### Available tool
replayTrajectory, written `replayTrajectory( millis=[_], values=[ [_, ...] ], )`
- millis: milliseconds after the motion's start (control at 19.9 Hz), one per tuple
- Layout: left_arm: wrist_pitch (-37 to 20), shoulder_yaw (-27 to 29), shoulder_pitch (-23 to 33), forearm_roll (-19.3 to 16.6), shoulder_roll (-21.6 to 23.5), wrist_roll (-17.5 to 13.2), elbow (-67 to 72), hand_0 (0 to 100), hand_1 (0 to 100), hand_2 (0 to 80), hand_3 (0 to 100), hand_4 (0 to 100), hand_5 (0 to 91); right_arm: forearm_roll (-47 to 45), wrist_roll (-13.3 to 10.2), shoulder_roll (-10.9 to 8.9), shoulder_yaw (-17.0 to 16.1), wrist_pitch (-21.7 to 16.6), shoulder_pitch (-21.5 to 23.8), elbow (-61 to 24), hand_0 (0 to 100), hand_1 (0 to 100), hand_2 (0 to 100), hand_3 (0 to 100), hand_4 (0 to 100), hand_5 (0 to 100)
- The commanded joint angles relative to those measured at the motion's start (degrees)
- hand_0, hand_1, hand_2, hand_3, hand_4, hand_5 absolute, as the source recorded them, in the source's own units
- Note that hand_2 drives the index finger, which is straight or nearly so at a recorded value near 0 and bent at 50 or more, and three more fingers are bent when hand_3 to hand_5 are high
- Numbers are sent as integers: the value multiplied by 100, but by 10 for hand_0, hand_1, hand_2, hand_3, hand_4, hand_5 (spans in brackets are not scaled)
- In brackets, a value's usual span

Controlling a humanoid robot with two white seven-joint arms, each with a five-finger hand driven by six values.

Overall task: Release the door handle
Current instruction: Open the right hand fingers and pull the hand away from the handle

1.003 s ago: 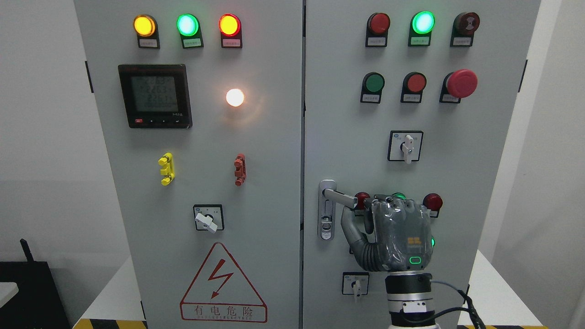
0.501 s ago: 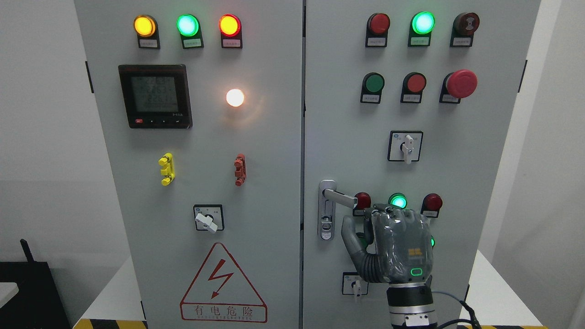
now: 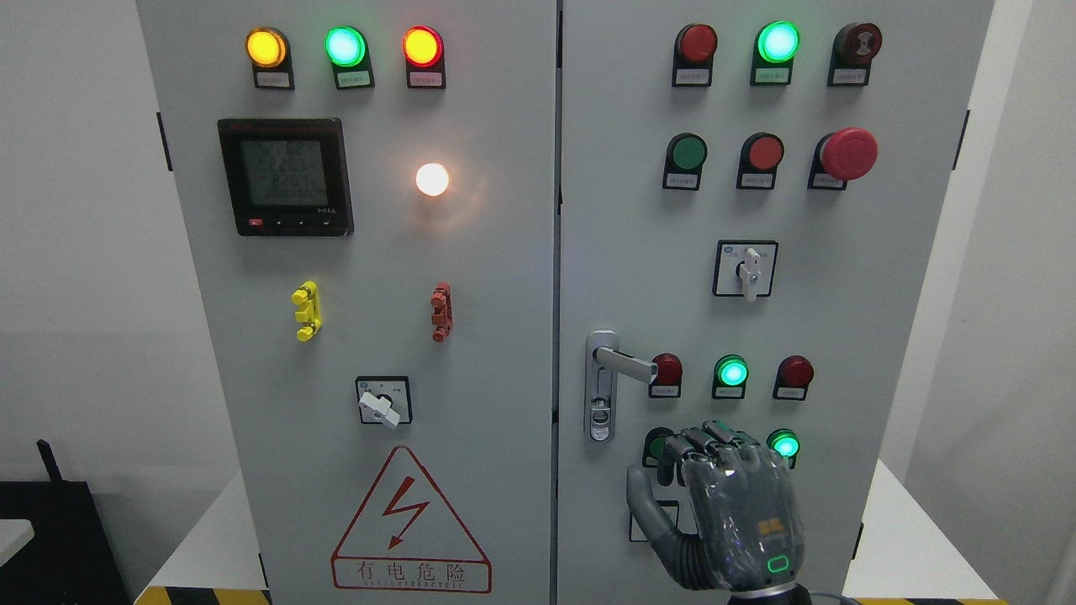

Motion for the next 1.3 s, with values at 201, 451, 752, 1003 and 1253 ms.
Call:
replayTrajectory(
  millis=[201,451,752,1003,1253],
  values=[
    [-5,0,0,-158,0,4,-53,120,389,0,0,0,0,-26,-26,-115,-479,-22,291,-527,591,292,43,51,0,0],
    [-5,0,0,-158,0,4,-53,120,389,0,0,0,0,-43,-17,26,-690,-22,282,-536,563,250,0,0,0,0],
    [-5,0,-8,-158,0,4,-53,120,389,0,0,0,0,-483,-8,131,-1041,-179,291,-527,542,206,0,0,0,0],
    [-5,0,0,-158,0,4,-53,120,389,0,0,0,0,-518,27,131,-1174,-374,343,-518,528,193,0,0,0,0],
    [-5,0,0,-158,0,4,-53,120,389,0,0,0,0,-527,27,193,-1174,-374,343,-518,519,194,0,0,0,0]
  ],
)
